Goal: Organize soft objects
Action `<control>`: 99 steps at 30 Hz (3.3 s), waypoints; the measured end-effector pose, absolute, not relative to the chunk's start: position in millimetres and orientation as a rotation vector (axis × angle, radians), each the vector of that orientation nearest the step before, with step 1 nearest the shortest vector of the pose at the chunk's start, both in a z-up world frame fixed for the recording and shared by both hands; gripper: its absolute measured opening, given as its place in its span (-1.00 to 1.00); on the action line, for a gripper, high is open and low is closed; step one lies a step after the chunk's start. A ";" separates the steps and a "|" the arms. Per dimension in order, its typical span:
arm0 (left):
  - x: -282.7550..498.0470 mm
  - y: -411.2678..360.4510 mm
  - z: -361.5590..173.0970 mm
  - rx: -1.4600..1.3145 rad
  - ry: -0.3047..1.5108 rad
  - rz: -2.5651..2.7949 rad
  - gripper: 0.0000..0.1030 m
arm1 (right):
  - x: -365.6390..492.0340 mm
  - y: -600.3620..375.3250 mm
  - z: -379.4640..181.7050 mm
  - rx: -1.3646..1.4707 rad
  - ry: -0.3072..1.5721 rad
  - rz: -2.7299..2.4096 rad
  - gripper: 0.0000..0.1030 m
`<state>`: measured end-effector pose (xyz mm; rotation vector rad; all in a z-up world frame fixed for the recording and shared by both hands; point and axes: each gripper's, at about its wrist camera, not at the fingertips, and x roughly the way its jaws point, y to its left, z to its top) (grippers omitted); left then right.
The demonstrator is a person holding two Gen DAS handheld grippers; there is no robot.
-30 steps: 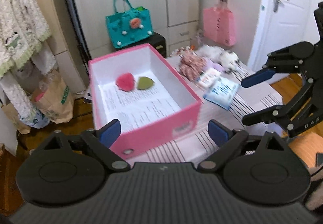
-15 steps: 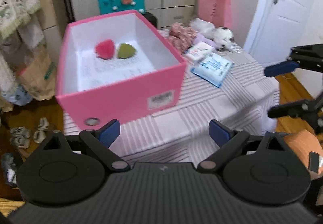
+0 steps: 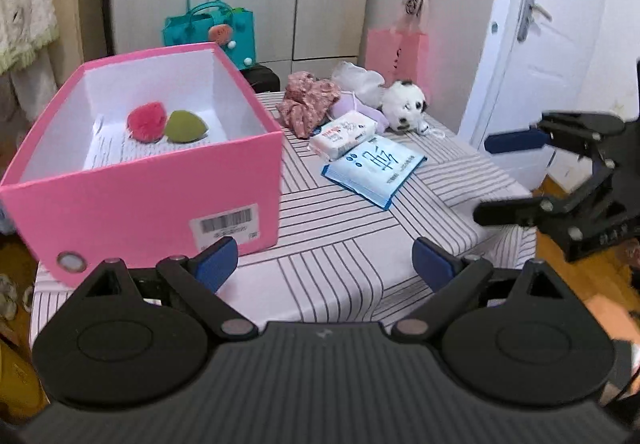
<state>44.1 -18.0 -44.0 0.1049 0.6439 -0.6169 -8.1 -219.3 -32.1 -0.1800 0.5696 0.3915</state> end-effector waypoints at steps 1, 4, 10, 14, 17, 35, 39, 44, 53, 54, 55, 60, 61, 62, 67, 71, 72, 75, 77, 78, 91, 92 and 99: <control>45.3 -22.7 -45.6 0.104 0.632 -0.615 0.83 | -5.5 -222.8 -34.7 -0.174 0.566 0.382 0.71; 49.8 -39.4 -52.6 0.097 0.639 -0.634 0.83 | 3.6 -236.4 -42.2 -0.156 0.554 0.346 0.71; 62.3 -73.2 -67.4 0.061 0.655 -0.660 0.78 | 29.1 -260.0 -51.3 -0.147 0.588 0.291 0.70; 73.3 -90.7 -79.4 -0.005 0.650 -0.661 0.65 | 53.3 -277.8 -65.3 -0.086 0.618 0.291 0.53; 82.1 -101.8 -83.2 -0.007 0.614 -0.629 0.65 | 71.2 -285.1 -79.5 -0.051 0.645 0.289 0.50; 128.2 -136.0 -95.6 -0.125 0.624 -0.435 0.25 | 135.5 -324.1 -102.9 0.091 0.716 0.314 0.26; 141.0 -138.6 -103.4 -0.186 0.734 -0.465 0.10 | 141.0 -324.7 -109.2 0.127 0.730 0.345 0.26; 141.9 -145.8 -105.7 -0.152 0.710 -0.416 -0.02 | 137.1 -319.9 -107.8 0.096 0.740 0.365 0.10; 145.3 -150.0 -104.7 -0.169 0.718 -0.395 -0.28 | 137.6 -320.7 -103.8 0.135 0.783 0.376 -0.27; 145.4 -149.0 -105.2 -0.176 0.716 -0.394 -0.29 | 137.8 -320.9 -103.5 0.142 0.785 0.369 -0.29; 145.2 -148.6 -105.5 -0.178 0.712 -0.394 -0.32 | 137.8 -321.6 -103.6 0.150 0.787 0.365 -0.32; 138.9 -149.7 -102.8 -0.171 0.698 -0.398 -0.37 | 135.0 -321.2 -101.8 0.173 0.795 0.346 -0.39; 137.5 -148.7 -102.3 -0.175 0.696 -0.398 -0.37 | 134.4 -320.1 -101.0 0.173 0.800 0.348 -0.40; 137.5 -147.9 -101.6 -0.179 0.699 -0.401 -0.37 | 133.4 -318.9 -100.3 0.173 0.804 0.348 -0.41; 134.5 -142.8 -98.2 -0.192 0.711 -0.417 -0.37 | 128.8 -314.9 -97.0 0.210 0.834 0.330 -0.41; 132.0 -138.9 -97.2 -0.188 0.748 -0.442 -0.37 | 124.0 -311.2 -94.4 0.221 0.857 0.313 -0.40; 130.9 -137.8 -96.5 -0.190 0.753 -0.446 -0.37 | 122.4 -309.3 -92.8 0.219 0.863 0.310 -0.40; 126.2 -135.2 -93.8 -0.190 0.766 -0.469 -0.37 | 116.3 -302.5 -90.2 0.192 0.884 0.293 -0.40; 122.4 -132.7 -92.2 -0.185 0.773 -0.475 -0.37 | 111.2 -298.7 -87.8 0.178 0.893 0.288 -0.39; 120.7 -131.6 -91.3 -0.180 0.775 -0.480 -0.37 | 108.7 -297.1 -86.3 0.177 0.899 0.288 -0.39; 100.6 -101.4 -77.8 -0.189 0.854 -0.558 -0.37 | 76.5 -272.6 -64.8 0.150 0.949 0.284 -0.35; 97.6 -98.5 -76.1 -0.182 0.853 -0.563 -0.37 | 74.2 -270.8 -63.6 0.154 0.955 0.287 -0.35; 81.9 -74.6 -64.4 -0.181 0.869 -0.596 -0.37 | 55.1 -254.1 -52.2 0.167 0.972 0.312 -0.34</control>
